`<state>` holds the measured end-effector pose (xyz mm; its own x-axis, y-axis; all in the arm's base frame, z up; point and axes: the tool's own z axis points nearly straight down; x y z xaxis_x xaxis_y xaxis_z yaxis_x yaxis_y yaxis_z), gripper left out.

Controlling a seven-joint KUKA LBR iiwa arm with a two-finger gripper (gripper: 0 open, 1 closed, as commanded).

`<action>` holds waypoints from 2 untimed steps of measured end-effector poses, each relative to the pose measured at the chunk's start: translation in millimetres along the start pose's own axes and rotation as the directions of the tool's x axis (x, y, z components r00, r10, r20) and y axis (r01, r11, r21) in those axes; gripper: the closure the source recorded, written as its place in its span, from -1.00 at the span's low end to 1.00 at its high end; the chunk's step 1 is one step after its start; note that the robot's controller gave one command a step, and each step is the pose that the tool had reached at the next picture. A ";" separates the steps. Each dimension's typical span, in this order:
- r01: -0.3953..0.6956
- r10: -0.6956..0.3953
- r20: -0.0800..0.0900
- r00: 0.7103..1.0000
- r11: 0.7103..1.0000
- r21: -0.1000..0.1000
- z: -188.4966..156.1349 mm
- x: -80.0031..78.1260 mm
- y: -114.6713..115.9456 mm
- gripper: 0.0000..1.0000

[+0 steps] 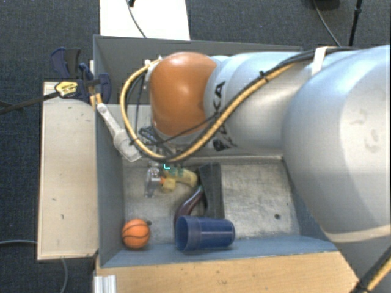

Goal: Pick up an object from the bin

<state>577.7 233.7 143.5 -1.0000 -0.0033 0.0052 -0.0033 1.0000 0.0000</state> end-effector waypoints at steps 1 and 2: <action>-0.006 0.006 0.008 1.000 1.000 -0.002 -4.7 -2.4 -0.9 -1.00; 0.225 -0.225 0.015 0.974 0.974 -0.002 43.0 15.4 -46.1 -1.00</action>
Offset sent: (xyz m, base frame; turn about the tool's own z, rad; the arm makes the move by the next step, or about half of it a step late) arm -0.0263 -0.0781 -0.0735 -0.3394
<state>562.3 187.6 100.6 -0.9736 -0.2281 -0.0097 -0.2281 0.9736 0.0033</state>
